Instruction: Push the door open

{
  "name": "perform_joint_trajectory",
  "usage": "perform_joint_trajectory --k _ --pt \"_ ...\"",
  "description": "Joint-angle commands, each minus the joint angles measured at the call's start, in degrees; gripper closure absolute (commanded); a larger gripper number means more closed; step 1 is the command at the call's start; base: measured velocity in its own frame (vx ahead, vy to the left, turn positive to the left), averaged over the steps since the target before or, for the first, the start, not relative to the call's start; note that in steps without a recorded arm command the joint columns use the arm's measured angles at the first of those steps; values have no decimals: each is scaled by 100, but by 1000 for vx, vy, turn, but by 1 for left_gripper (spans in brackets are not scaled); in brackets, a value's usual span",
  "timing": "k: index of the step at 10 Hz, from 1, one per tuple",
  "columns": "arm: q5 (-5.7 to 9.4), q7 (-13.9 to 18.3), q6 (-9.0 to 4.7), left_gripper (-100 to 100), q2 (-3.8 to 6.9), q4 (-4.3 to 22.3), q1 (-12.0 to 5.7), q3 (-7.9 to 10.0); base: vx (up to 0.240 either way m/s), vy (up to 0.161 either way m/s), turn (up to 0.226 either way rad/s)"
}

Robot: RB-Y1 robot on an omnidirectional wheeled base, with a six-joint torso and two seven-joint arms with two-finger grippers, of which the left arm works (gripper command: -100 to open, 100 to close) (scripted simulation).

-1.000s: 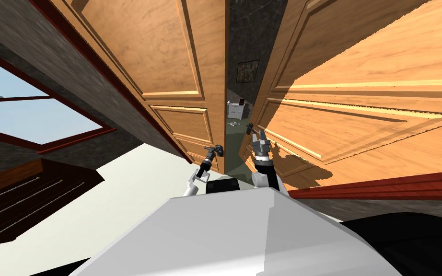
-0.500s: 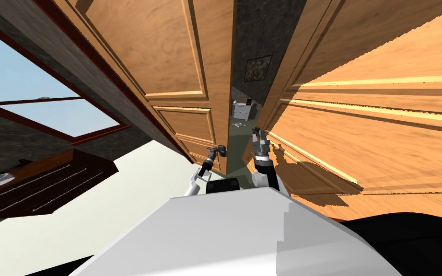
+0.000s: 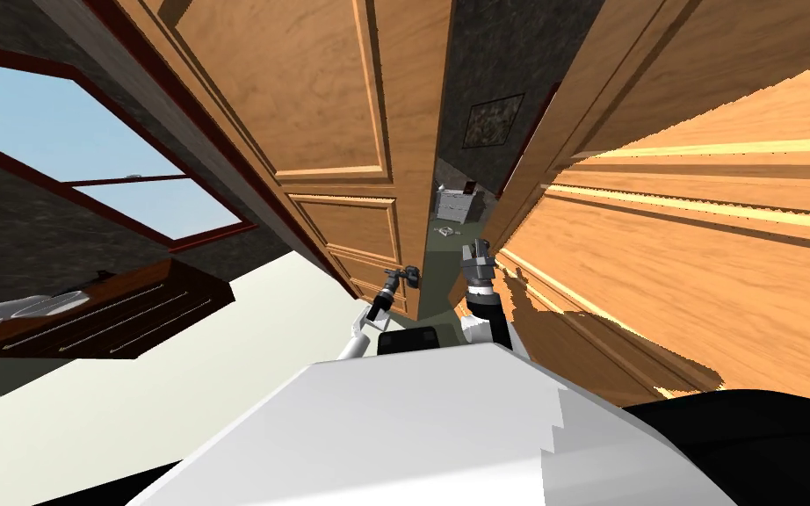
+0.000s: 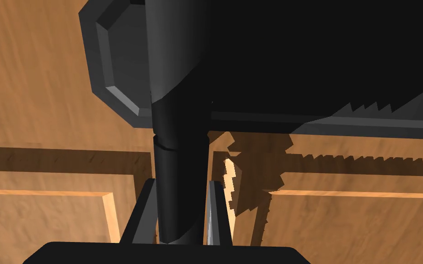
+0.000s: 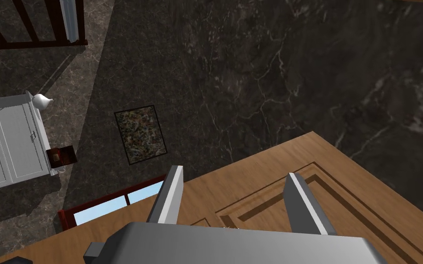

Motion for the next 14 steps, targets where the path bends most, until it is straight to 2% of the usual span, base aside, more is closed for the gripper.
perform_joint_trajectory --k 1,4,8,10,14 --pt "75 -88 -4 100 9 54 -68 41 84 -56 168" --pt "200 -226 -7 100 -50 183 -174 -38 78 -84 179" --pt "454 -505 -11 100 -192 444 -389 -197 103 -131 250" --pt "576 -640 -14 100 -274 570 -493 -274 109 -140 257" --pt "858 -950 -19 100 -511 860 -732 -452 116 -194 297"
